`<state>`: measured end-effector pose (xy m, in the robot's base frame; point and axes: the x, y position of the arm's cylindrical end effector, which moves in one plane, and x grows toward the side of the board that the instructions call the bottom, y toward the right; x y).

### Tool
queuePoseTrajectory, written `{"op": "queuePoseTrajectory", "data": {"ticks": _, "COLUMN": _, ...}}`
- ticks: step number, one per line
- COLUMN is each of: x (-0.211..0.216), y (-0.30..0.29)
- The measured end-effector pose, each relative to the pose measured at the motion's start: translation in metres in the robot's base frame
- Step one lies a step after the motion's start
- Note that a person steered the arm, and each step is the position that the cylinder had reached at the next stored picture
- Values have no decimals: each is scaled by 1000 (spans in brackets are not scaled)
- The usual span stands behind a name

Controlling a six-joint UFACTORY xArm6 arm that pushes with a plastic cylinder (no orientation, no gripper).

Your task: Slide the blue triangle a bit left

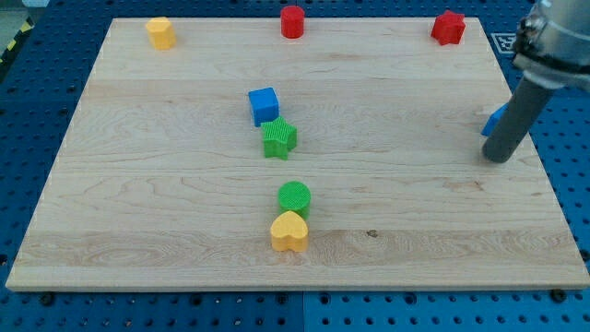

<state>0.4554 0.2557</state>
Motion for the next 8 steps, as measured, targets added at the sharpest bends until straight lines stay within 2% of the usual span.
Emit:
{"op": "queuePoseTrajectory", "data": {"ticks": 2, "x": -21, "y": 66}}
{"op": "queuePoseTrajectory", "data": {"ticks": 3, "x": -41, "y": 70}}
{"op": "queuePoseTrajectory", "data": {"ticks": 4, "x": -59, "y": 56}}
{"op": "queuePoseTrajectory", "data": {"ticks": 5, "x": -55, "y": 37}}
{"op": "queuePoseTrajectory", "data": {"ticks": 7, "x": -15, "y": 23}}
{"op": "queuePoseTrajectory", "data": {"ticks": 8, "x": -22, "y": 6}}
